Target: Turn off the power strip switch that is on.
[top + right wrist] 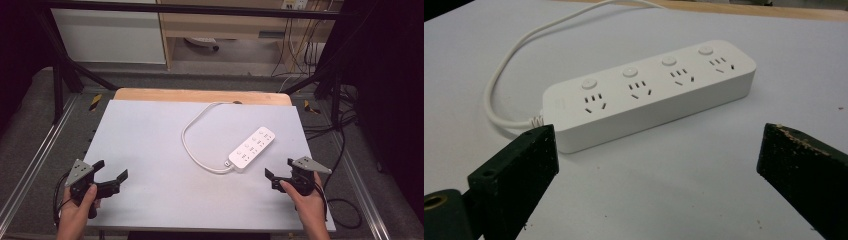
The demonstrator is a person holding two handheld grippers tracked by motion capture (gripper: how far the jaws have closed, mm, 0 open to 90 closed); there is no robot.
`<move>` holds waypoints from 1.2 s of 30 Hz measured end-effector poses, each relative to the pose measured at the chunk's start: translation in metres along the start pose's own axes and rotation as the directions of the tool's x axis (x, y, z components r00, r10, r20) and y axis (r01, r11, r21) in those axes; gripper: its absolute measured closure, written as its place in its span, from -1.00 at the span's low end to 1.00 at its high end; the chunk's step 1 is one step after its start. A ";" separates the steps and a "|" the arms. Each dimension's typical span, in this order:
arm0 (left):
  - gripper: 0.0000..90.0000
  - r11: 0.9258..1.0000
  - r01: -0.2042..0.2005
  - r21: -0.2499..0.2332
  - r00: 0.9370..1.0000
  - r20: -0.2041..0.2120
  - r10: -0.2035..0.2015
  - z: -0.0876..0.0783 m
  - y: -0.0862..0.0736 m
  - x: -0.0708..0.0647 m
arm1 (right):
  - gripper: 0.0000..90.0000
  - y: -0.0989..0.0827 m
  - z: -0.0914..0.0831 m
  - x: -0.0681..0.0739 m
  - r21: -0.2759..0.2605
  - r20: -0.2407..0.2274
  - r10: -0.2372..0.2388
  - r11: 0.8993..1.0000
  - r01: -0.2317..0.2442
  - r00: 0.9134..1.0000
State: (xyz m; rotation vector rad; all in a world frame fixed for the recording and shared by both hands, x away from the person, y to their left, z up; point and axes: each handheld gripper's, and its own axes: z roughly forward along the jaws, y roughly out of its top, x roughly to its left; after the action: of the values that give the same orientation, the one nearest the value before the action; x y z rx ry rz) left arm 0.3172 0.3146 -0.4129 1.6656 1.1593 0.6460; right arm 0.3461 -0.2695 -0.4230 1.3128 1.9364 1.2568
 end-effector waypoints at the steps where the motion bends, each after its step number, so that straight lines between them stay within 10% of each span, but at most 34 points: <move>1: -0.87 1.000 0.004 0.000 1.000 -0.001 -0.004 0.000 0.000 0.000 | -0.93 0.002 0.000 0.001 -0.003 -0.004 -0.002 1.000 0.002 1.000; 36: -0.89 1.000 0.005 0.007 1.000 -0.026 -0.005 0.000 -0.001 0.001 | -0.84 0.081 0.028 0.000 -0.013 -0.061 -0.032 0.999 0.031 0.998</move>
State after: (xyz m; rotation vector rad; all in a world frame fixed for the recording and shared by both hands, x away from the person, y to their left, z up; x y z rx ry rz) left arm 0.3175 0.3152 -0.4137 1.6641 1.1854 0.6630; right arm 0.4050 -0.2481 -0.3643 1.2467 1.9798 1.3055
